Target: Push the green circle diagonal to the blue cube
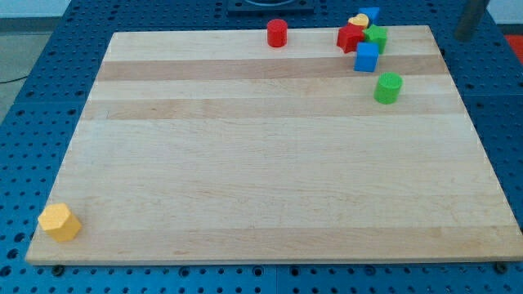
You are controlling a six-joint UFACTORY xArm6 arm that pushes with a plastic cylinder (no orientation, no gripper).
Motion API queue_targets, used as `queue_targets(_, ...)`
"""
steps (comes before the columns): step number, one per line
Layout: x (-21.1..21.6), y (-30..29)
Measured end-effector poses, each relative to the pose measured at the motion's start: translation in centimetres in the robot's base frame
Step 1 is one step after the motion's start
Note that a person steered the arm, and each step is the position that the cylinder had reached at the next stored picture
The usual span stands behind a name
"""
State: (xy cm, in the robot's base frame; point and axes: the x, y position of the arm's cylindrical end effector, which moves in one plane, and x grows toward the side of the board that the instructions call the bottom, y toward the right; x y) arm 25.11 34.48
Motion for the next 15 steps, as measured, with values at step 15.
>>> queue_targets(15, 18.1, -33.4)
